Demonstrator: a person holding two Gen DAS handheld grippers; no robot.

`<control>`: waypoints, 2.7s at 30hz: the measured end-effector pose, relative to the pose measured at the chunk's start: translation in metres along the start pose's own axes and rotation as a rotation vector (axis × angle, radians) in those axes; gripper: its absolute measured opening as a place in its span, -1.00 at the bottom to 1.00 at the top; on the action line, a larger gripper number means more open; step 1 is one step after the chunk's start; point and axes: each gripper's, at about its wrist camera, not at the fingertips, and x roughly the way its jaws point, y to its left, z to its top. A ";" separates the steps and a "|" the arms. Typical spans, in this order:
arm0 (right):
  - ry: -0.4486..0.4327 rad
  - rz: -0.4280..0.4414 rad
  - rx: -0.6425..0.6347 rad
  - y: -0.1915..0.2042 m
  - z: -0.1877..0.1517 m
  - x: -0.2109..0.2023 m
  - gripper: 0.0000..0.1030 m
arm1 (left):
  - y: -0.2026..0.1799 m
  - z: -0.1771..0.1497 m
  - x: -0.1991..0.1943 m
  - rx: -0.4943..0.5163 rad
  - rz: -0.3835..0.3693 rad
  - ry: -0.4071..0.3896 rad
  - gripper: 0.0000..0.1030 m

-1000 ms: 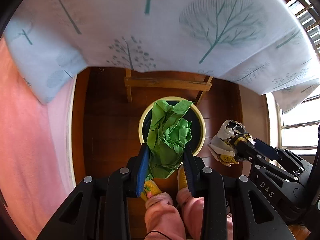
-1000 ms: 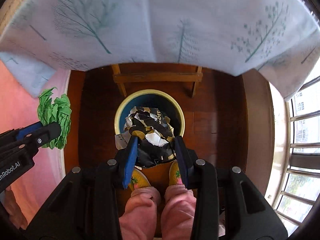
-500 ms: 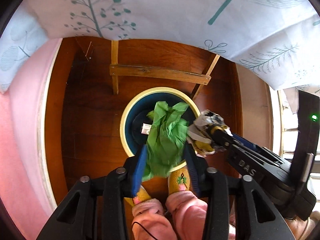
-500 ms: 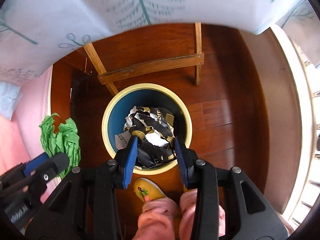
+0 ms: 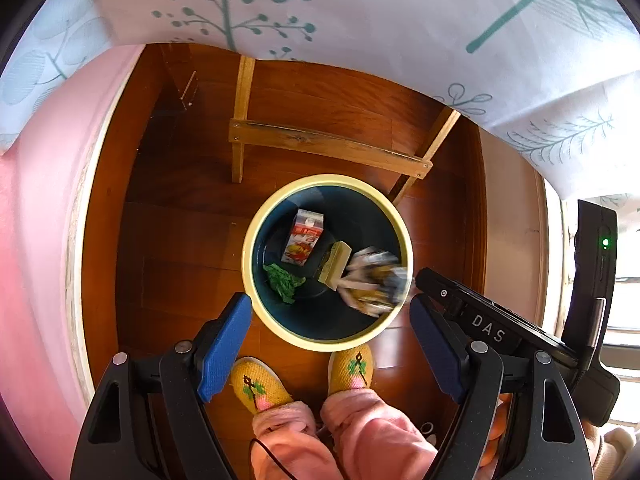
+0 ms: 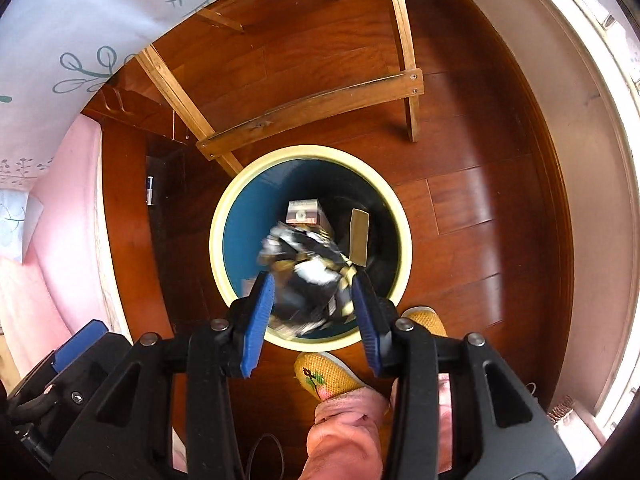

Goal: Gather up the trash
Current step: 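Open both tools to drop the paper and wrapper into the bin, then raise both tools back toward the table, then reach the right tool to the clear plastic bag while the left tool reaches the red card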

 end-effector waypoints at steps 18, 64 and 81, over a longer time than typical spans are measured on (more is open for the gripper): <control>-0.038 0.003 -0.072 0.023 -0.008 -0.078 -0.28 | -0.006 0.001 -0.121 -0.058 0.023 -0.188 0.60; -0.664 0.116 -0.025 0.072 0.025 -0.507 -0.28 | -0.096 0.087 -0.499 0.168 0.025 -0.484 0.53; -0.591 0.186 -0.346 0.121 0.199 -0.475 -0.28 | -0.116 0.228 -0.448 -0.003 0.117 -0.481 0.53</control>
